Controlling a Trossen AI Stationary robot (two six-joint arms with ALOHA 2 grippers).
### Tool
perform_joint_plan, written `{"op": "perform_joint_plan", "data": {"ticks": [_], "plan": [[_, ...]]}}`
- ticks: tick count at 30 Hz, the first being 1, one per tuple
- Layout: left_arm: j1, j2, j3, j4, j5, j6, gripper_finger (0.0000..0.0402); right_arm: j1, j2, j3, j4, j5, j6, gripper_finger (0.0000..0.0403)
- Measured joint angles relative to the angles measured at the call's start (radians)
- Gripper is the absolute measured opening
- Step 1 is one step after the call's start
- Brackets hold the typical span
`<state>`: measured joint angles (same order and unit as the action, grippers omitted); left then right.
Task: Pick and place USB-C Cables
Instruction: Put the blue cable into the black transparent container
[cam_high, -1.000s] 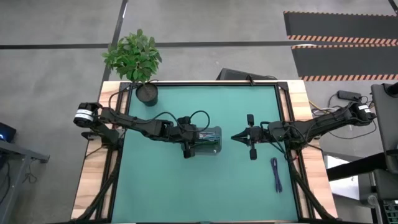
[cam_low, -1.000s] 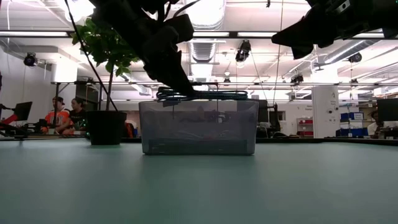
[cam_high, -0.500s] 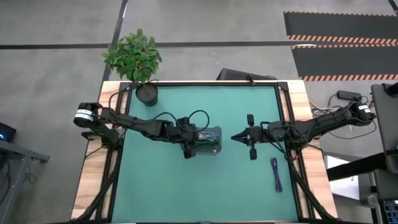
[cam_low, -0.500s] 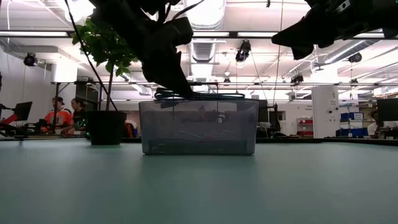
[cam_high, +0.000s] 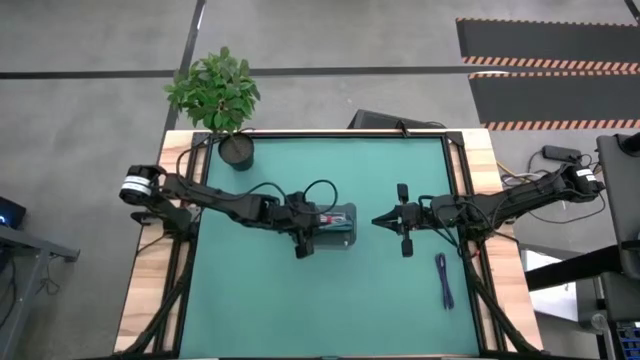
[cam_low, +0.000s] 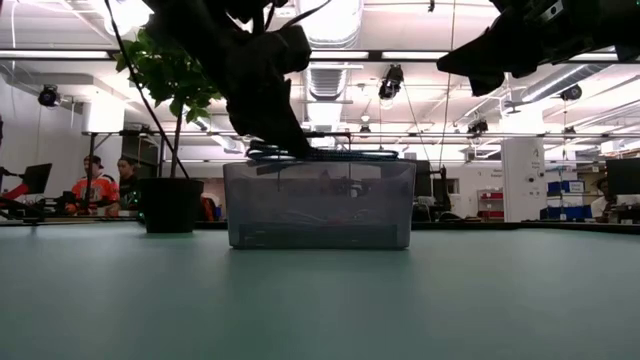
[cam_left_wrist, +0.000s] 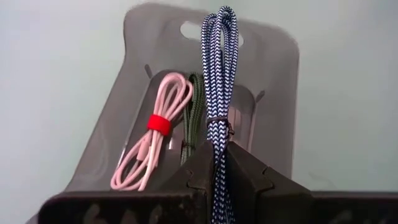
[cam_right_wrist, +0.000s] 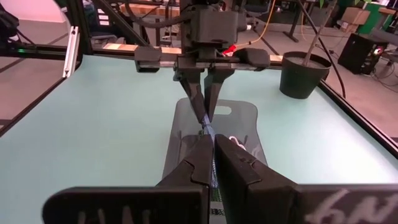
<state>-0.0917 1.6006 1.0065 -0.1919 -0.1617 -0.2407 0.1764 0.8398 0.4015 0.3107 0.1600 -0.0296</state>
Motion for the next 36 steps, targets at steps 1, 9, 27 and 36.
{"op": "perform_joint_plan", "data": {"ticks": [1, 9, 27, 36], "plan": [[0.0, 0.004, 0.0, -0.003, 0.0, 0.0, 0.0017, 0.0, 0.0, 0.0, 0.0, 0.0, -0.004, 0.0009], [0.0, 0.017, 0.001, -0.007, 0.001, -0.023, 0.0017, 0.0, 0.005, 0.0, 0.007, 0.0, 0.005, 0.0009], [0.0, 0.017, 0.001, -0.004, 0.002, -0.042, 0.0022, 0.0, 0.006, 0.004, 0.008, 0.0, 0.004, 0.0009], [-0.001, 0.017, 0.001, -0.011, 0.002, -0.048, 0.0022, 0.0, 0.006, 0.004, 0.0, 0.0, 0.004, 0.0009]]}}
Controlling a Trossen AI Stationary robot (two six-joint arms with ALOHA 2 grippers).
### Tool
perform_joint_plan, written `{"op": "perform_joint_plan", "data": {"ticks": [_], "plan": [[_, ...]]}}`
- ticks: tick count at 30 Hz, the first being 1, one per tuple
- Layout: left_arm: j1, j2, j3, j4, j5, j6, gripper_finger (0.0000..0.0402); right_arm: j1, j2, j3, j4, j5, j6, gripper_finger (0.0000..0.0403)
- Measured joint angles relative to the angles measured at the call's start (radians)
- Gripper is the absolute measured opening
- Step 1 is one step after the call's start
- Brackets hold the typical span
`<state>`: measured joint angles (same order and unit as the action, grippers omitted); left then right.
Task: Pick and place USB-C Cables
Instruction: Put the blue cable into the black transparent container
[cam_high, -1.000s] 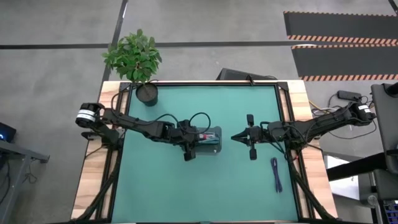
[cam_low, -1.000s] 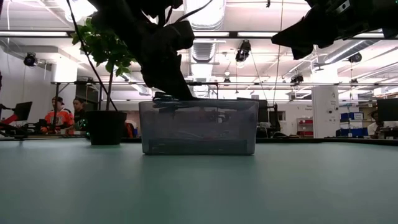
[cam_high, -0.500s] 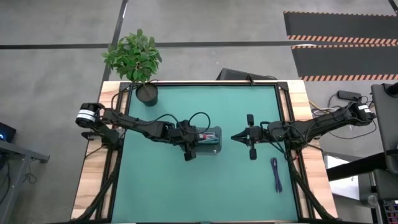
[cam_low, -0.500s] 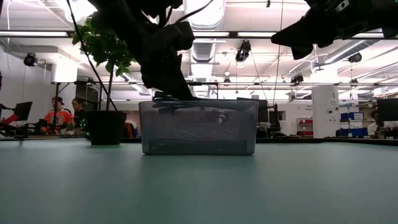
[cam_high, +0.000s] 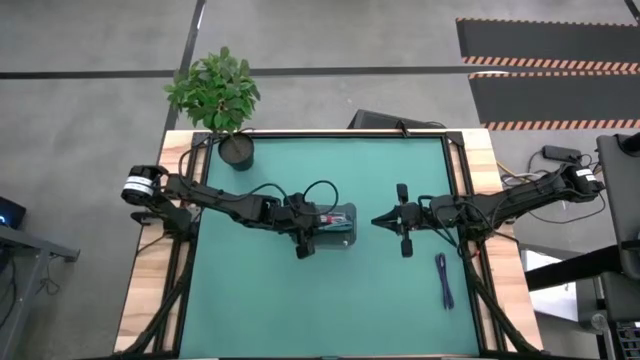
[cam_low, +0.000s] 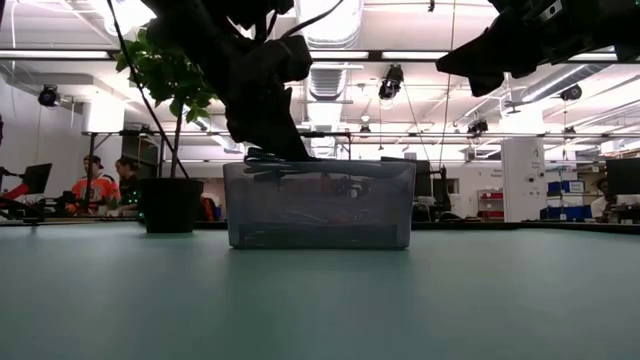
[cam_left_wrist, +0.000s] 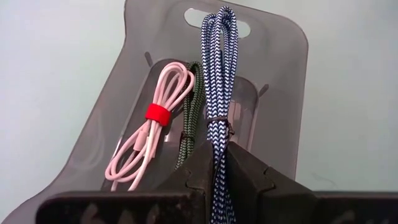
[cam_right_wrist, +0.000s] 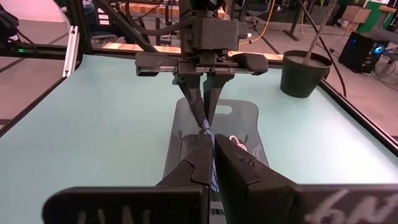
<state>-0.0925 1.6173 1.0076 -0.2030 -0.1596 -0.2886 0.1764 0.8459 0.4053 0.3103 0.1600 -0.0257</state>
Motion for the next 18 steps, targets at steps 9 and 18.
{"op": "perform_joint_plan", "data": {"ticks": [9, 18], "plan": [[0.001, 0.0, 0.0, 0.0, 0.0, -0.015, 0.0022, 0.0, 0.0, 0.0, 0.001, 0.0, 0.008, 0.0009], [0.001, 0.0, -0.001, -0.002, 0.0, -0.02, 0.0022, 0.0, 0.0, 0.0, 0.002, 0.0, 0.008, 0.0009]]}}
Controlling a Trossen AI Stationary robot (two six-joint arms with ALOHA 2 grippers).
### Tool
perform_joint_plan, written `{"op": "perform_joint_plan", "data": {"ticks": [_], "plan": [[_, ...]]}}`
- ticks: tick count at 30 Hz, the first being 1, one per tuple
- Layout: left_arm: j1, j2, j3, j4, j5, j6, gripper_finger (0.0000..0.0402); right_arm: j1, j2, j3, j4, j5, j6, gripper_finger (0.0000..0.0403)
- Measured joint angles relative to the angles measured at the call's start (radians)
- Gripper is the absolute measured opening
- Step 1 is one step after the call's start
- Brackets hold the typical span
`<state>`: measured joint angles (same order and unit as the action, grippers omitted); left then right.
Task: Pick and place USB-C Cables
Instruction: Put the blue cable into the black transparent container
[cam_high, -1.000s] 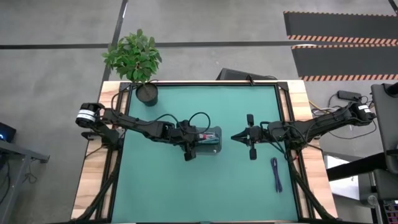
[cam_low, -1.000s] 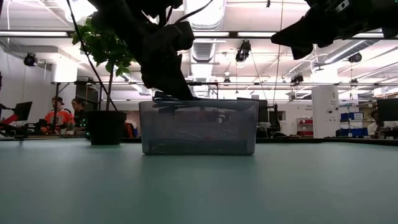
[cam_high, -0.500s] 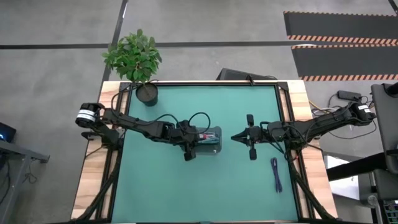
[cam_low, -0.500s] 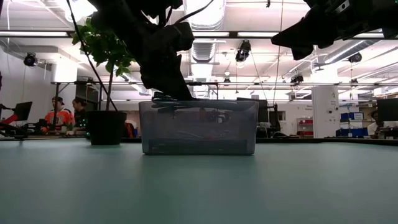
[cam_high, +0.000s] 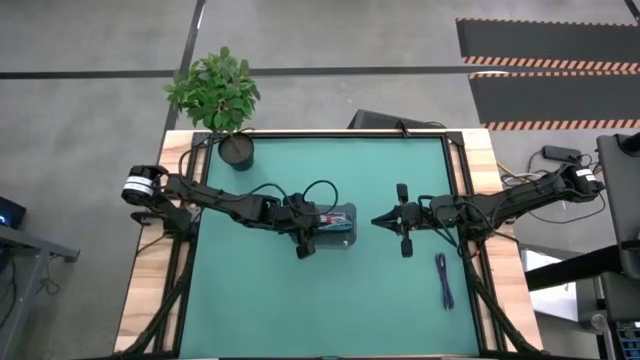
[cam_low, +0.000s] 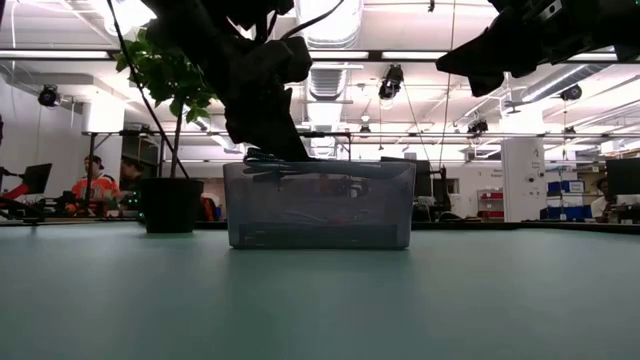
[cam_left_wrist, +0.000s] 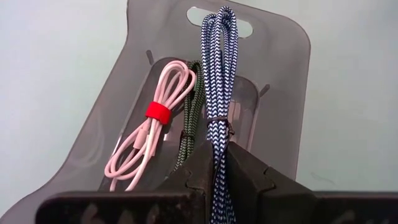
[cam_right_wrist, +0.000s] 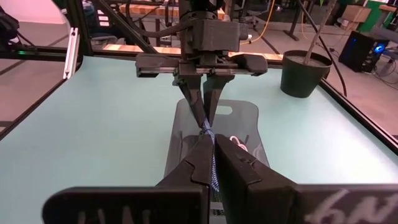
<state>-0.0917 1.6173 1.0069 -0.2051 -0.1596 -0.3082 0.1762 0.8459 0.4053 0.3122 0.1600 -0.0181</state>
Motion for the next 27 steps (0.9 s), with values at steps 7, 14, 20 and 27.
{"op": "perform_joint_plan", "data": {"ticks": [7, 14, 20, 27], "plan": [[0.0, 0.0, 0.0, 0.0, 0.0, 0.0, 0.0022, 0.0, 0.0, 0.0, 0.0, 0.0, 0.0, 0.0009], [0.0, 0.0, 0.0, 0.0, -0.001, 0.0, 0.0022, 0.0, 0.0, 0.0, 0.0, 0.0, 0.0, 0.0009], [0.0, 0.0, -0.001, -0.022, -0.001, 0.0, 0.0022, 0.0, 0.0, 0.0, 0.0, 0.0, 0.0, 0.0009], [0.0, 0.0, -0.018, -0.022, -0.001, 0.0, 0.0022, 0.0, 0.0, 0.0, 0.0, 0.0, -0.001, 0.0009]]}}
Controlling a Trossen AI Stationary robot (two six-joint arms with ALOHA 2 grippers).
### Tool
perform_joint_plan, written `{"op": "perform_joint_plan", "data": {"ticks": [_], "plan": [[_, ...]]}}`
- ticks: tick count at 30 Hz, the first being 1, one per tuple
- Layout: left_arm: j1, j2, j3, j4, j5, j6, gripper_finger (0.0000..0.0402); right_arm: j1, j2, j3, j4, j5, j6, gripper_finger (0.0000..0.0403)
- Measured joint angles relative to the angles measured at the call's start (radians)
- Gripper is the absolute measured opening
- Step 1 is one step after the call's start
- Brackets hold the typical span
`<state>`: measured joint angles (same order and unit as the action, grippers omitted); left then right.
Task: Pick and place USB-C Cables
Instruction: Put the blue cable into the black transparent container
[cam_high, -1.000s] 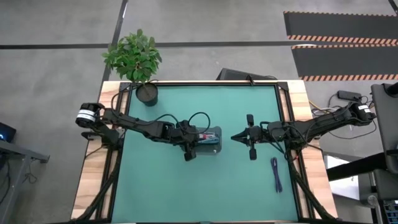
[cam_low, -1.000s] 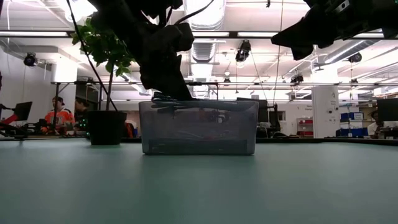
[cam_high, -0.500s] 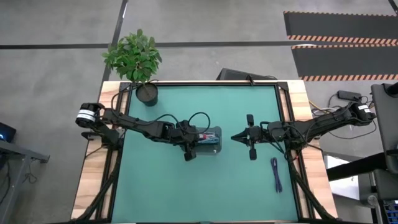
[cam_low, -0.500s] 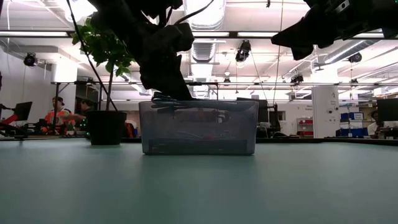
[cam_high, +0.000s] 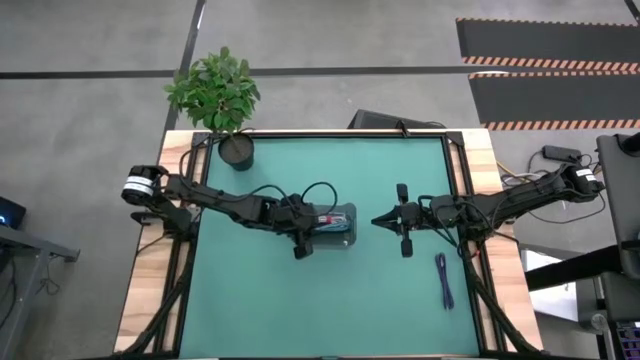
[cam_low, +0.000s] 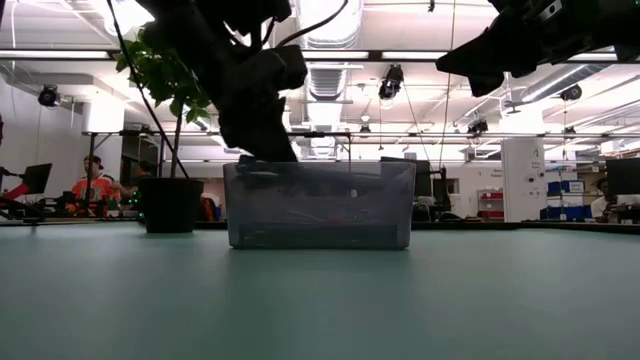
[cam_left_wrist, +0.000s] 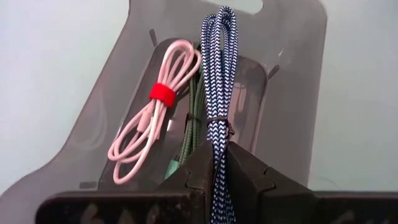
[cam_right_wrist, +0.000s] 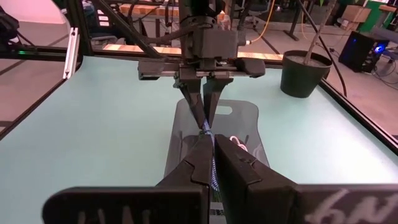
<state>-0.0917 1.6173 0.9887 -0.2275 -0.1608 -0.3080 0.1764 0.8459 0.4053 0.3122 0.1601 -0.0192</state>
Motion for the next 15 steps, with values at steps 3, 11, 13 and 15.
{"op": "perform_joint_plan", "data": {"ticks": [3, 11, 13, 15], "plan": [[0.0, 0.0, -0.015, 0.008, 0.0, -0.001, 0.0022, 0.0, 0.0, 0.0, 0.0, 0.0, 0.0, 0.0009], [0.0, 0.0, -0.06, 0.056, 0.0, -0.008, 0.0022, 0.0, 0.0, 0.0, 0.0, 0.0, 0.004, 0.0009], [0.0, 0.0, -0.06, 0.06, 0.0, -0.007, 0.0022, 0.0, 0.0, 0.0, -0.001, 0.0, 0.015, 0.0009], [0.0, 0.0, -0.06, 0.061, 0.0, -0.003, 0.0022, 0.0, 0.0, 0.0, -0.001, 0.0, 0.026, 0.0009]]}}
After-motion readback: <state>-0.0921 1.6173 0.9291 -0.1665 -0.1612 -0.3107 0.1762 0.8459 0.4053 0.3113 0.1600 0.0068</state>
